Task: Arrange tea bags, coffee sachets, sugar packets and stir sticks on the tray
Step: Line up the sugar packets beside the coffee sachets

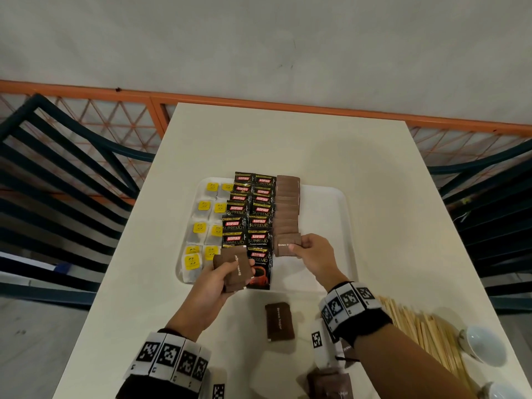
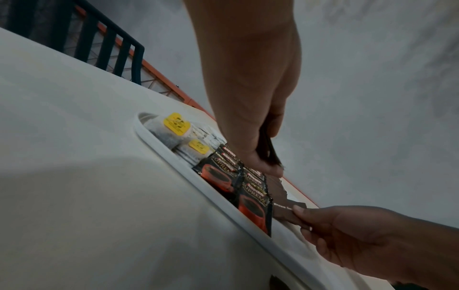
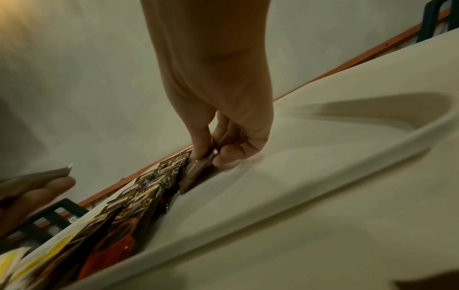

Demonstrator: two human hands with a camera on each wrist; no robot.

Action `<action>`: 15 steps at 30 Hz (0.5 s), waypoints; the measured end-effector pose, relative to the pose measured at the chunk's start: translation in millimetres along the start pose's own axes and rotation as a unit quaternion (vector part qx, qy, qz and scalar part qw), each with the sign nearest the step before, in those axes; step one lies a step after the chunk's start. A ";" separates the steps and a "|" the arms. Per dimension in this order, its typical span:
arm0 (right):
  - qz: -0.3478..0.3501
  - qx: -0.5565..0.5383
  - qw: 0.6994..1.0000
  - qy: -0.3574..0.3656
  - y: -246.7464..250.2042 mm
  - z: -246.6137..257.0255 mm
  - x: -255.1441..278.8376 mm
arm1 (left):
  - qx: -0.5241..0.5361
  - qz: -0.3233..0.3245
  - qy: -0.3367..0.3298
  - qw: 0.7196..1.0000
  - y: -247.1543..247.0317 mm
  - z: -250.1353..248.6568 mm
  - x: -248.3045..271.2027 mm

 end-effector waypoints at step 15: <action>-0.035 0.045 0.993 0.100 -9.1 14.1 18.6 | -0.054 -0.003 -0.039 0.998 -2.7 2.8 -0.7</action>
Point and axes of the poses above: each hand's wrist, its own x-axis away from the middle knuckle, its own y-axis out of the back of the hand, z = x × y, the point moved 4 cm from there along -x, towards the middle knuckle, and after that the axes turned 2 degrees about x, right-handed, at the moved point
